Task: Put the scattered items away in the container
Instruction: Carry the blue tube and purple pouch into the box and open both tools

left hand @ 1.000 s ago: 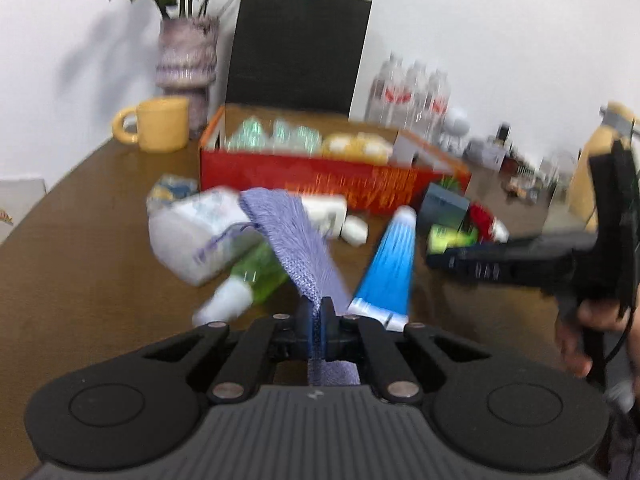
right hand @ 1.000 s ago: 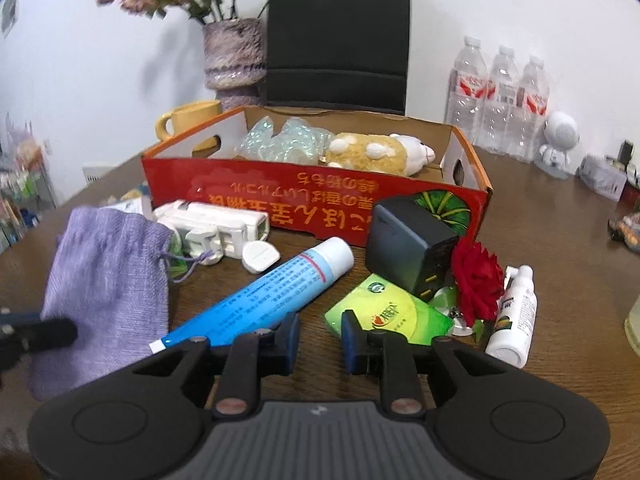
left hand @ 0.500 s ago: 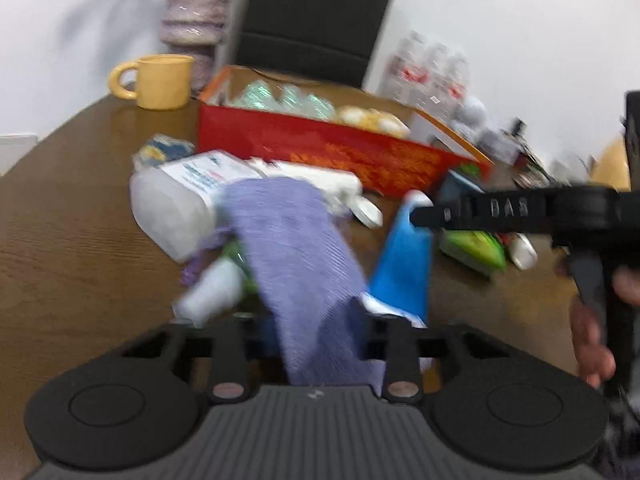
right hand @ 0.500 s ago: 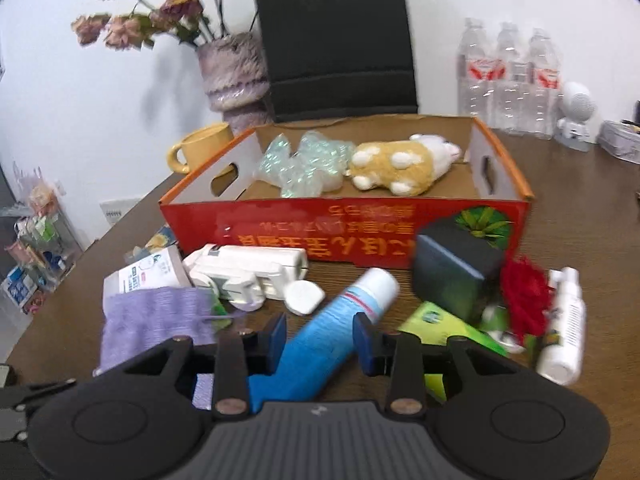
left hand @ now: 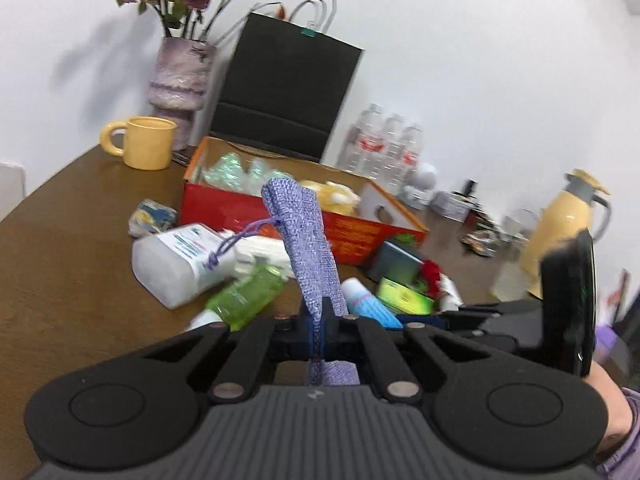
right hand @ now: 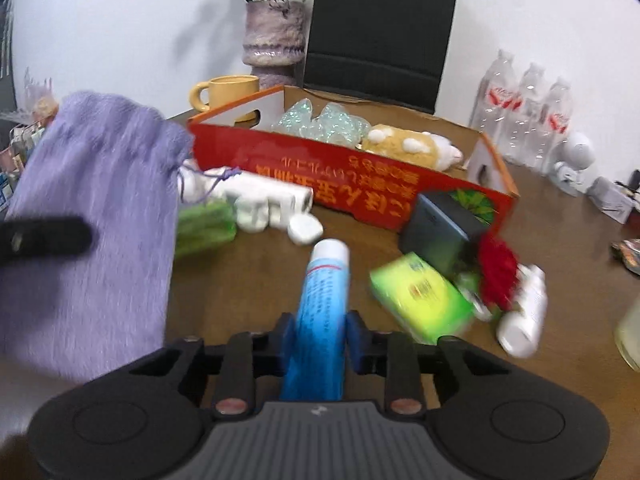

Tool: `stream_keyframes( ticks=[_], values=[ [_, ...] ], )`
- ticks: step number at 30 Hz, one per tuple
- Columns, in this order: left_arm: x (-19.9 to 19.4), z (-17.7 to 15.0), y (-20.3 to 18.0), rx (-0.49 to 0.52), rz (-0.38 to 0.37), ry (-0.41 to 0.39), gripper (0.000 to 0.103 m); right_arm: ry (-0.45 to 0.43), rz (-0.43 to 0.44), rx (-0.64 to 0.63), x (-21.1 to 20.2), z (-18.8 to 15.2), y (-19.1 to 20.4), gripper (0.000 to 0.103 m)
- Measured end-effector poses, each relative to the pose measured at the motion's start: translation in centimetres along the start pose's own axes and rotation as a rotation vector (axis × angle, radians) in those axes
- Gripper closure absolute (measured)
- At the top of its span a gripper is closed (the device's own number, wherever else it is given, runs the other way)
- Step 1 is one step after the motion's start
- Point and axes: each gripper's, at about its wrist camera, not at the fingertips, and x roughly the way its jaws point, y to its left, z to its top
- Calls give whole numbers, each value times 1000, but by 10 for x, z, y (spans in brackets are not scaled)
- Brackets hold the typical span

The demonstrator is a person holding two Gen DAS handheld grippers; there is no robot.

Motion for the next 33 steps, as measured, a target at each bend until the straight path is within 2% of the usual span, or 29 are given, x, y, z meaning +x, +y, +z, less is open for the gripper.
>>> stream_keyframes(
  ticks=[2, 6, 8, 9, 10, 12, 13, 16, 19, 22, 25, 27, 28, 30, 32, 33],
  values=[
    [0, -3, 3, -29, -45, 16, 100, -6, 15, 22, -17, -11, -7, 83],
    [31, -13, 4, -37, 7, 99, 100, -4, 19, 56, -23, -17, -19, 81],
    [38, -20, 2, -47, -7, 127, 100, 0, 36, 82, -21, -15, -25, 79],
    [40, -21, 1, -43, -9, 131, 100, 4, 44, 92, -17, -14, -27, 74],
    [41, -22, -1, -37, -9, 134, 100, 13, 50, 96, -10, -13, -27, 62],
    [44, -22, -5, -16, 8, 136, 100, 23, 54, 99, 4, -11, -27, 56],
    [45, -22, -6, -10, 12, 137, 100, 9, 32, 83, 8, -11, -24, 71],
    [46, -20, -5, -12, 8, 136, 100, 0, 20, 71, 9, -13, -19, 72],
    [44, -12, -5, -14, -18, 123, 100, -45, 18, 69, -4, -12, -19, 72],
    [48, 18, -10, 22, -110, 86, 100, -107, 12, 77, -23, -3, -24, 72],
    [63, 74, -17, 48, -184, 57, 100, -184, -3, 95, -38, 36, -46, 72],
    [83, 118, -24, 62, -200, 42, 100, -226, -37, 109, -37, 71, -64, 72],
    [94, 135, -29, 74, -202, 39, 100, -243, -53, 116, -35, 89, -74, 72],
    [128, 162, -33, 101, -137, 45, 100, -251, -70, 144, -20, 129, -98, 72],
    [168, 181, -32, 107, -71, 70, 100, -209, -96, 166, 12, 160, -119, 72],
    [191, 182, -26, 92, -62, 108, 100, -182, -109, 178, 29, 173, -127, 72]
  ],
)
